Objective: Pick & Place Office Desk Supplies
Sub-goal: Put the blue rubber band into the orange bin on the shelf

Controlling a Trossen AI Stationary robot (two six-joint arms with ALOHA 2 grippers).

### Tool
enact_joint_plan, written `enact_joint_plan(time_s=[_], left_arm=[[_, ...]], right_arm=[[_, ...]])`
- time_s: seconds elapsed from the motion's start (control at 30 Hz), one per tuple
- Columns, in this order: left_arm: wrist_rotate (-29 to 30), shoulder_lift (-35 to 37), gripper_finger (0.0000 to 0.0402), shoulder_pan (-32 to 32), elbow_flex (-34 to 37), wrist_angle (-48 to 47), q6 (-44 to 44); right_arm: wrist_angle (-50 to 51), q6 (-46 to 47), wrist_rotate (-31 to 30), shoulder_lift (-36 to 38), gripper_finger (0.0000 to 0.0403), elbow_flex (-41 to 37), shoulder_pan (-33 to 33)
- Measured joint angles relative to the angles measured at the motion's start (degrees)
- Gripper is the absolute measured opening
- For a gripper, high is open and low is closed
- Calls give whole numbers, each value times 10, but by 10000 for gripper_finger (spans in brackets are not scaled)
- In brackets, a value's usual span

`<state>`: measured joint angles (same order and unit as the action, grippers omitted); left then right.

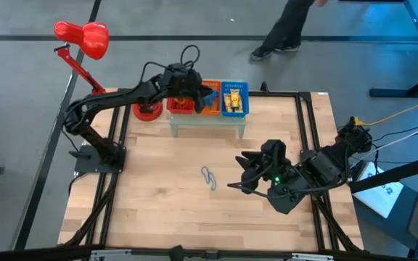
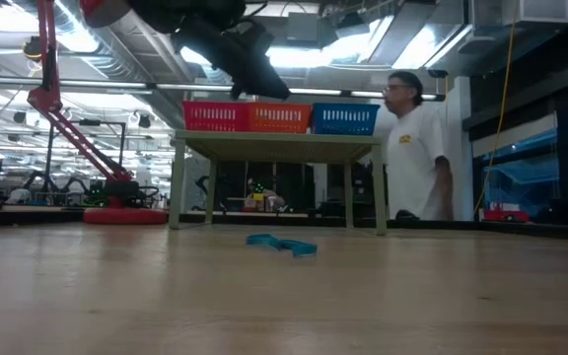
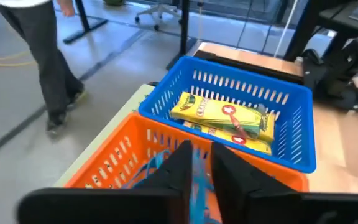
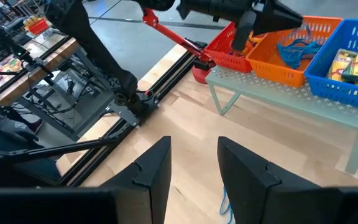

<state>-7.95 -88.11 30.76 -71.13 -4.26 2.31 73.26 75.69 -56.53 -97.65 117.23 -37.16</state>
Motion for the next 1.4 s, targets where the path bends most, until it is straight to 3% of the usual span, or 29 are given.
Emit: enact_joint_plan(time_s=[0.33,0.5,0.63,0.73,0.97,1.17,1.4], left_arm=[[-61,40,151,-1,0,-16,39],[-165,73,154,-50,0,-47,30],[-203,83,142,-132,-1,-161,48],[-162,83,131,-193,17,-226,79],[-71,68,119,-300,129,-219,108],[-32,40,118,-332,194,-104,91],[23,-32,118,-358,200,-36,80]], right_arm=[[0,0,0,0,132,0,-2],[0,-1,0,0,132,0,-2],[0,-1,-13,0,132,0,-2],[0,0,-27,0,132,0,-2],[0,5,-37,0,132,0,-2],[-3,14,-44,0,132,0,-3],[-9,19,-59,0,132,0,-3]])
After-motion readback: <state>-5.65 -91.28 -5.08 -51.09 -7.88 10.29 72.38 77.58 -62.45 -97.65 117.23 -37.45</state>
